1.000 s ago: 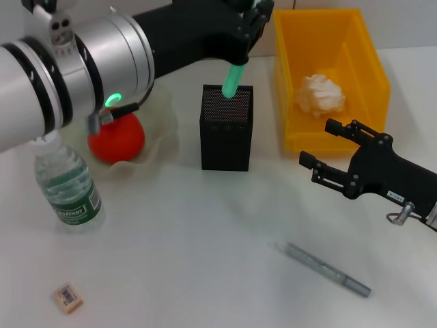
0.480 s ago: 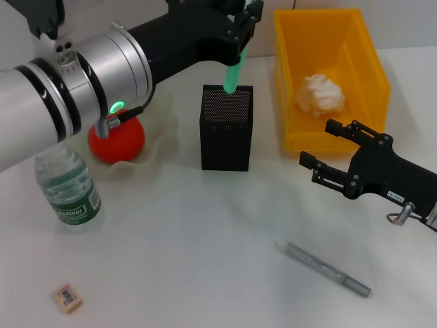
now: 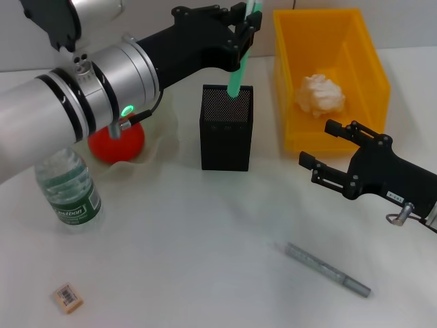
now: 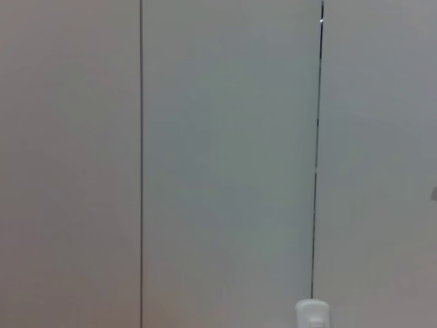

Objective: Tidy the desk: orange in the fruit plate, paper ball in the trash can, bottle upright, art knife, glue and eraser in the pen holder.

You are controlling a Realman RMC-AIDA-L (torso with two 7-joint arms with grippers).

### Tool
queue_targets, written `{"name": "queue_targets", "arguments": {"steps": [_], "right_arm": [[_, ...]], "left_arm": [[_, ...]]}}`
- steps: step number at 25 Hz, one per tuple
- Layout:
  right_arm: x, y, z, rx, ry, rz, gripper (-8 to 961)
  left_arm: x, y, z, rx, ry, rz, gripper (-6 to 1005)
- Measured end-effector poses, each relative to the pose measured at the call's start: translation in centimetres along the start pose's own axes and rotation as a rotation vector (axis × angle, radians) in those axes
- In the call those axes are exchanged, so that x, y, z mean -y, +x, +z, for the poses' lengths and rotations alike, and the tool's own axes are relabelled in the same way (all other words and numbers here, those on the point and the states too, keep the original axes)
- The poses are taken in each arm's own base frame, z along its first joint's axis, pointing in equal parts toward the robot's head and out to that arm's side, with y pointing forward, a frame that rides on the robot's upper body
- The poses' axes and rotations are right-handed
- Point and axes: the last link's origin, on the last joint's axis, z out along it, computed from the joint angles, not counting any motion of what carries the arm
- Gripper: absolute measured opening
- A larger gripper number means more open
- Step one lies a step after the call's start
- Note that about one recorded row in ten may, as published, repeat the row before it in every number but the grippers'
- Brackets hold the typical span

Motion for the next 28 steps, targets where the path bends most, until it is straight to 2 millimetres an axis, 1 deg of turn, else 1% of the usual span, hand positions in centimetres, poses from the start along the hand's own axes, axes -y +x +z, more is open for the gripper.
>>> {"name": "queue_targets", "arguments": {"steps": [6,12,20,28], "right_arm": [[0.0,0.0,0.0,0.001,-0.001,0.005,766],[0.0,0.0,0.0,0.002,-0.002,0.006,766],[0.0,-0.2,0.2,0.005,-0.005,0.004,766],[0.1,-0.4,0.6,0.009,-0.011,-0.001,766]], "left_arm": [[0.7,-0.8,0.7,-0.037,-0.001,-0.010,194],[1.6,-2.0,0.9,-0.087,-0.006,-0.043,195],[3.0,-4.3,0.5,-0.107,0.036,-0.059,195],[3.6,-5.6,-0.1,-0.122,0.063,-0.067,195]]}}
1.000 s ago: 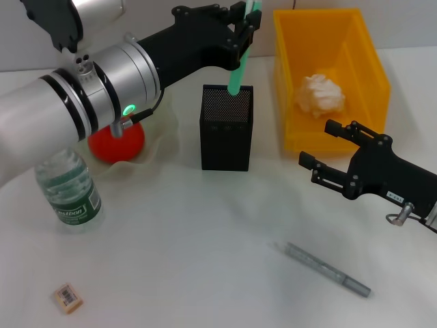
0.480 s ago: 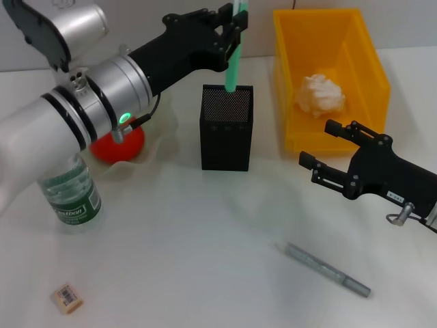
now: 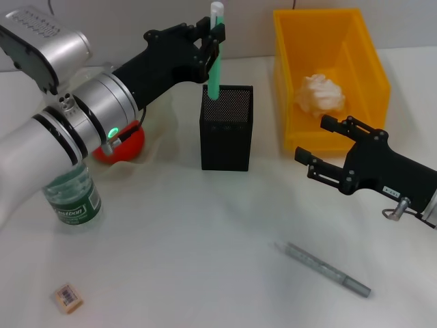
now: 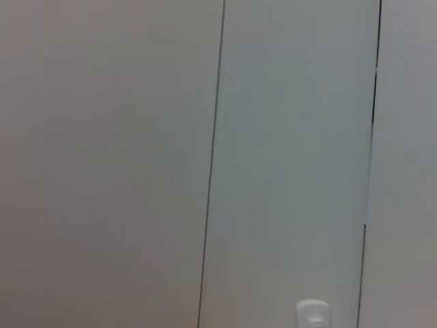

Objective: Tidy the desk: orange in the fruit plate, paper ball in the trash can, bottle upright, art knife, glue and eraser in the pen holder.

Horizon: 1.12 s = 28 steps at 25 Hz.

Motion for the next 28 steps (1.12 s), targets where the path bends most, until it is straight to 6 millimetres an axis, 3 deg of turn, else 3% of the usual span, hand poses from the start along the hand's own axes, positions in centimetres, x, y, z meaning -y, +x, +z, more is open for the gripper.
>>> {"name": "queue_targets", "arguments": {"steps": [13,28], "right_arm": [[0.2,-0.1,0.2,-0.004,0.004,-0.004,767],[0.2,-0.1,0.2,-0.004,0.003,-0.004,767]], "left_arm": [[-1.5,-1.1,0.1,0.011,-0.043,-0.019,195],[-1.3,-2.0,0.1,0.049,-0.031,-0.006,250]]}}
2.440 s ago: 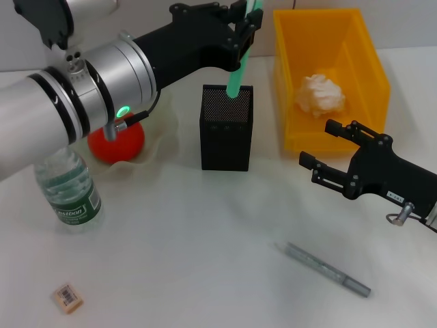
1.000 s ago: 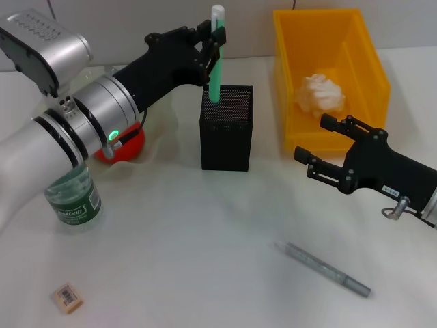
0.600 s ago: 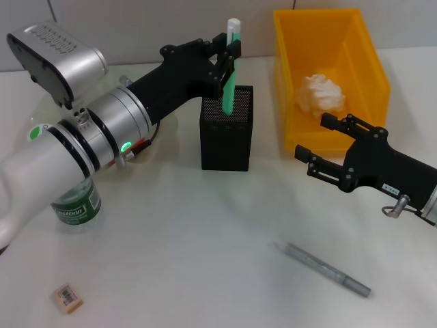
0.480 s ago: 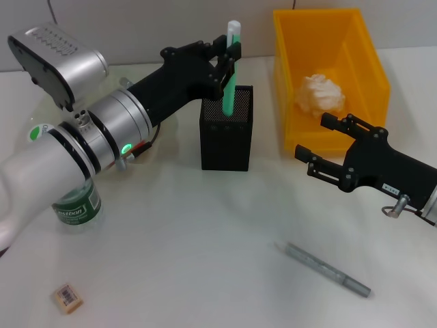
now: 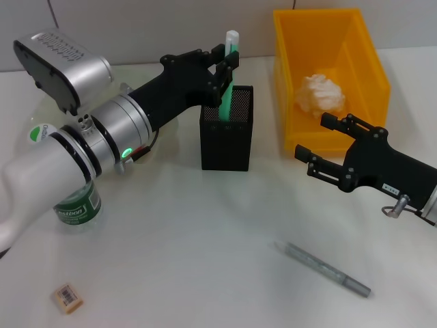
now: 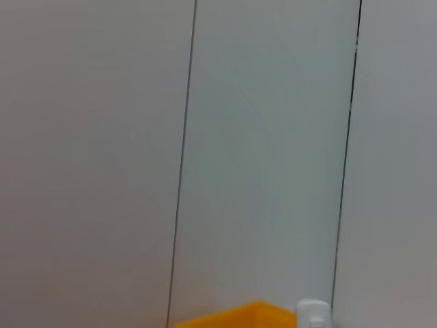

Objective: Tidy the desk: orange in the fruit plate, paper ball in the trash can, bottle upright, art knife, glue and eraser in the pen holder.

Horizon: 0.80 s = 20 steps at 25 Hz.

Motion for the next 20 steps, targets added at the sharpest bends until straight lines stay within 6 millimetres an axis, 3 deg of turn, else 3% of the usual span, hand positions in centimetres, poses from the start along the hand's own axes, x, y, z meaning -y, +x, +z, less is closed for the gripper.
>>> {"name": "queue_targets", "arguments": {"steps": [16,20], "right_arm": [[-0.16,0.08,-0.15,0.002,-0.001,0.004,767],[-0.18,0.12,-0.22,0.001,0.000,0.005,767]], "left_arm": [[0.44,-0.74,0.22,0.051,0.026,0.006,349],[0.17,-0.84,0.22,0.056,0.015,0.016,536]]}}
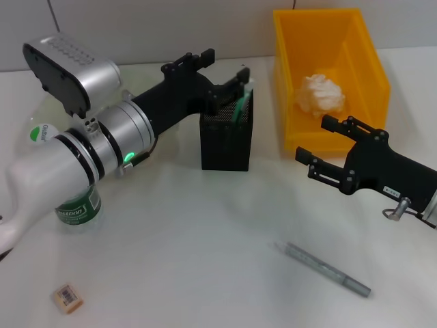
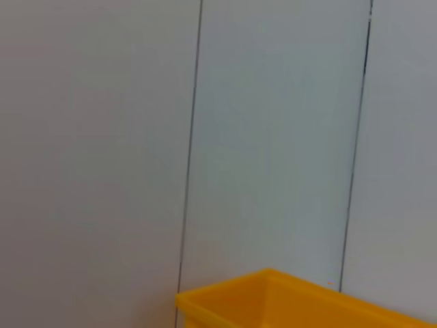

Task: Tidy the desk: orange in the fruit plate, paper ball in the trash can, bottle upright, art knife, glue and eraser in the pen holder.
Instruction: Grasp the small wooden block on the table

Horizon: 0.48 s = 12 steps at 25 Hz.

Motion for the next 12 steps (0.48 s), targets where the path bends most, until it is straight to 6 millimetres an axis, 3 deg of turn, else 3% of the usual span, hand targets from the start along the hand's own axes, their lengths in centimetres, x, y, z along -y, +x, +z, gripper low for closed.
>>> {"name": "queue_targets", "arguments": {"steps": [6,12], "right_arm": [[0.0,0.1,-0.1,-0.003,0.003,0.001,767],[0.0,0.1,-0.1,-0.005,0.005,0.002,767]], "left_arm": [[-1.1,-0.3,0.3,0.034,-0.056,0.062,735],[-1.5,0.4,1.1,0.098,-0.075,0.105,725]]}}
